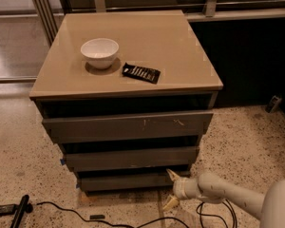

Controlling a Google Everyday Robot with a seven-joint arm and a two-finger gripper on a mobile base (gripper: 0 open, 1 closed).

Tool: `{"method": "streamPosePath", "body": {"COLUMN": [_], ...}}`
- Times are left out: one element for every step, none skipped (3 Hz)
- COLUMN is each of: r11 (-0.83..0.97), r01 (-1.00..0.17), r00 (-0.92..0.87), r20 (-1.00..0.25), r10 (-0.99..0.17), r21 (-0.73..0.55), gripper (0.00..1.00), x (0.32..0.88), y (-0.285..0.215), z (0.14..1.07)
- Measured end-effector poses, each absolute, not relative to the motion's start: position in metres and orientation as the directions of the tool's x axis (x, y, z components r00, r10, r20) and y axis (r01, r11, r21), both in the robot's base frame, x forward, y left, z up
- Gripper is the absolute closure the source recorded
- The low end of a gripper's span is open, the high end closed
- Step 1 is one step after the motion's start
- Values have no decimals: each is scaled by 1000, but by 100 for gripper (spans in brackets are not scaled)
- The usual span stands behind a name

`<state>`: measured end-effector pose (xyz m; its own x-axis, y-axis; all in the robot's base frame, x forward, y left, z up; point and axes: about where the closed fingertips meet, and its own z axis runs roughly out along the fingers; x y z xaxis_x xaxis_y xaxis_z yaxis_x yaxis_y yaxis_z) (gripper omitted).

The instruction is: Open bottom drawer

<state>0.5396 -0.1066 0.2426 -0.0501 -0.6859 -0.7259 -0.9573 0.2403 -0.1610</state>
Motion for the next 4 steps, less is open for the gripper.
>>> {"method": "streamPosePath", "body": {"r11": [243, 248, 238, 231], "r01": [-957, -954, -958, -962], "r00": [-55, -56, -59, -66], "r20": [-718, -712, -702, -697], "r10": [-694, -700, -709, -714], "r21": [-162, -169, -159, -145], "gripper": [0, 0, 0, 0], "x": [551, 567, 583, 594], "y": [-108, -111, -109, -109], "z": [232, 215, 195, 181]}}
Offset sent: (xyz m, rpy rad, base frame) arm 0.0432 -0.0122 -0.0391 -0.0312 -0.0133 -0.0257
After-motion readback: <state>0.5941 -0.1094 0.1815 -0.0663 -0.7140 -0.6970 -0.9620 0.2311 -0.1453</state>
